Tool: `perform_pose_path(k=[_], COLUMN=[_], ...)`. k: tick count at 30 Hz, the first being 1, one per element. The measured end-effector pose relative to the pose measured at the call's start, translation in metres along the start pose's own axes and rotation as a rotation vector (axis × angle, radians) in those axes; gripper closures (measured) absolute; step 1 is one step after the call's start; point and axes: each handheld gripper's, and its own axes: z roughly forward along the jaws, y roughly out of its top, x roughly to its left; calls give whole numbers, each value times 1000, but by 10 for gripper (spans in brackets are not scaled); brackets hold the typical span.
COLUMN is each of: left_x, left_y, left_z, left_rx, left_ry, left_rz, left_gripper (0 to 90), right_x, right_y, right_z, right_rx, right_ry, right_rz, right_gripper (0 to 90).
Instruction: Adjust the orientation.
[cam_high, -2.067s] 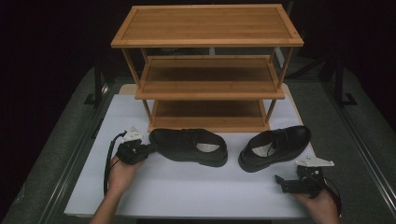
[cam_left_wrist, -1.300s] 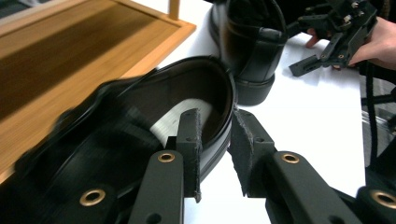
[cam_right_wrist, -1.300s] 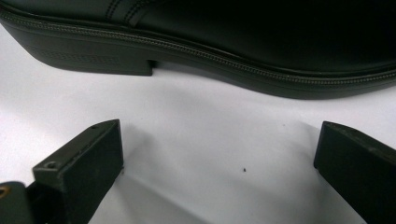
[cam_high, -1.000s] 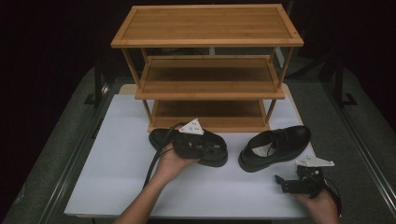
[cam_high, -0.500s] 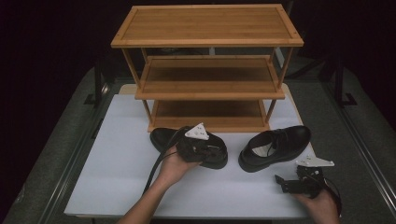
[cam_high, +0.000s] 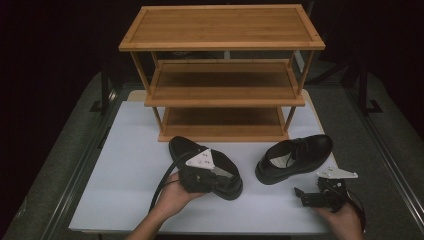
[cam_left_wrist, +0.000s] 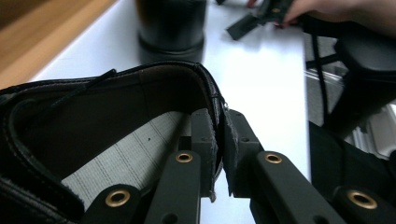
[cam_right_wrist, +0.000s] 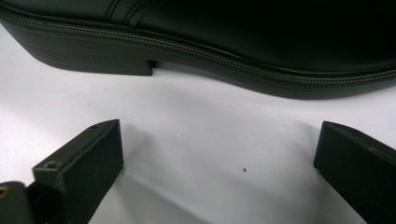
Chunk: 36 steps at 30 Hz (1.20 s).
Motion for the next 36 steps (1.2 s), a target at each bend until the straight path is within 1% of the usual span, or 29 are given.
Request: perform_pose_path(k=[1, 3, 6, 8, 10, 13, 18, 21, 27, 31, 32, 36], left_x=[-3, -10, -21, -26, -30, -31, -33, -37, -42, -43, -42, -41], left_y=[-1, -2, -5, -7, -9, -12, -13, -18, -27, -28, -28, -29], left_z=[0, 0, -2, -3, -5, -7, -11, -17, -28, -28, -27, -30], left_rx=[0, 2, 4, 6, 9, 1, 21, 21, 11, -2, -3, -13], left_ry=[-11, -23, -40, -53, -56, -67, -76, -83, -86, -87, -91, -100], left_rz=[0, 10, 13, 13, 15, 6, 15, 18, 13, 9, 7, -3], left_gripper=[836, 836, 836, 836, 835, 827, 827, 820, 805, 780, 756, 738], right_x=[0, 0, 0, 0, 0, 0, 0, 0, 0, 0, 0, 0], right_y=[0, 0, 0, 0, 0, 0, 0, 0, 0, 0, 0, 0], right_z=[0, 0, 0, 0, 0, 0, 0, 0, 0, 0, 0, 0], right_rx=[0, 0, 2, 2, 2, 2, 2, 1, 1, 0, 1, 0], right_ry=[0, 0, 0, 0, 0, 0, 0, 0, -1, -1, -1, -1], right_rz=[0, 0, 1, 1, 1, 1, 1, 1, 0, -2, 0, -1], right_gripper=[10, 10, 10, 10, 10, 10, 10, 10, 10, 10, 10, 10])
